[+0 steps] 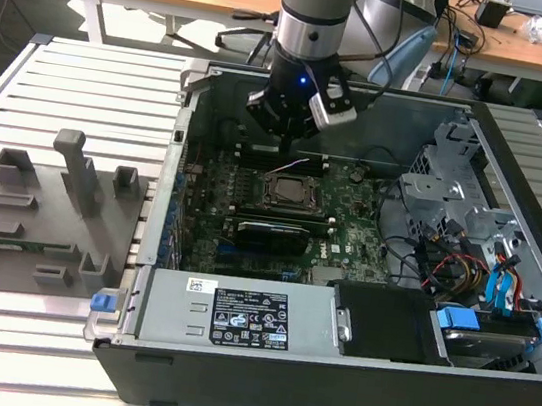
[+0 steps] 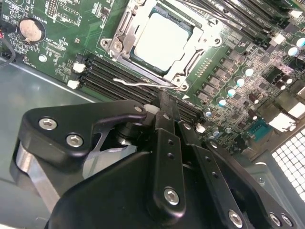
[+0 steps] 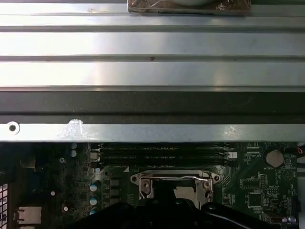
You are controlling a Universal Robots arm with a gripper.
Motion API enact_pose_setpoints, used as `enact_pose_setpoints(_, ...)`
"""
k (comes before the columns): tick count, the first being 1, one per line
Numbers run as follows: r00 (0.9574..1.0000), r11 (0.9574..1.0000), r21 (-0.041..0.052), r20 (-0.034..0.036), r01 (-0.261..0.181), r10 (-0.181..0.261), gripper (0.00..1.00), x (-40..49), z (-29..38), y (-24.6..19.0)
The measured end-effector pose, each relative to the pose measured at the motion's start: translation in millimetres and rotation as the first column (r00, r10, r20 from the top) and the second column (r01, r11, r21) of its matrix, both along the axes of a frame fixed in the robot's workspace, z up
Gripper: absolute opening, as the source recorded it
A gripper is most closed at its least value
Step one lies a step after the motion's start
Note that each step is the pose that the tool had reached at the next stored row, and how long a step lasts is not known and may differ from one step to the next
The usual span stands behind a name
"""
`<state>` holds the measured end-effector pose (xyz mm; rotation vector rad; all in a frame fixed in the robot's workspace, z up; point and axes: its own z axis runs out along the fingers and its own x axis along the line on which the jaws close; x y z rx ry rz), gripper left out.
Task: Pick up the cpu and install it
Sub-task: 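Install the first cpu locking lever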
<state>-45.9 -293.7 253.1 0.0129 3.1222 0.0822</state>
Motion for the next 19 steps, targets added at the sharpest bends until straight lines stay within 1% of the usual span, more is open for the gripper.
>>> enact_pose_setpoints(3, 1.0, 1.0, 0.0, 0.0, 0.0, 0.0, 0.11, 0.0, -1.4, 0.0)
enact_pose_setpoints(8, 1.0, 1.0, -0.0004, 0.0001, -0.002, 0.002, 0.11, 0.0, -6.7, 0.0)
enact_pose_setpoints(11, 0.9998, 0.9998, -0.0005, 0.0, -0.019, 0.019, 0.11, 0.0, -9.8, 0.1)
enact_pose_setpoints(12, 0.9997, 0.9997, -0.0004, 0.0001, -0.025, 0.025, 0.11, 0.0, -11.8, 0.6)
enact_pose_setpoints(13, 0.9997, 0.9997, -0.0004, -0.0001, -0.025, 0.025, 0.11, 0.0, -13.7, 1.6)
enact_pose_setpoints(14, 0.9996, 0.9996, -0.0004, 0.0, -0.029, 0.029, 0.11, 0.0, -16.2, 3.7)
enact_pose_setpoints(16, 0.9992, 0.9992, -0.001, 0.0, -0.041, 0.041, 0.11, 0.0, -18.5, 7.1)
enact_pose_setpoints(17, 0.9986, 0.9986, -0.001, 0.0, -0.053, 0.053, 0.11, 0.0, -20.7, 10.3)
enact_pose_setpoints(18, 0.9983, 0.9983, -0.0012, 0.0001, -0.059, 0.059, 0.11, 0.0, -22.1, 11.4)
enact_pose_setpoints(19, 0.9981, 0.9981, -0.0013, 0.0, -0.061, 0.061, 0.11, 0.0, -23.7, 11.5)
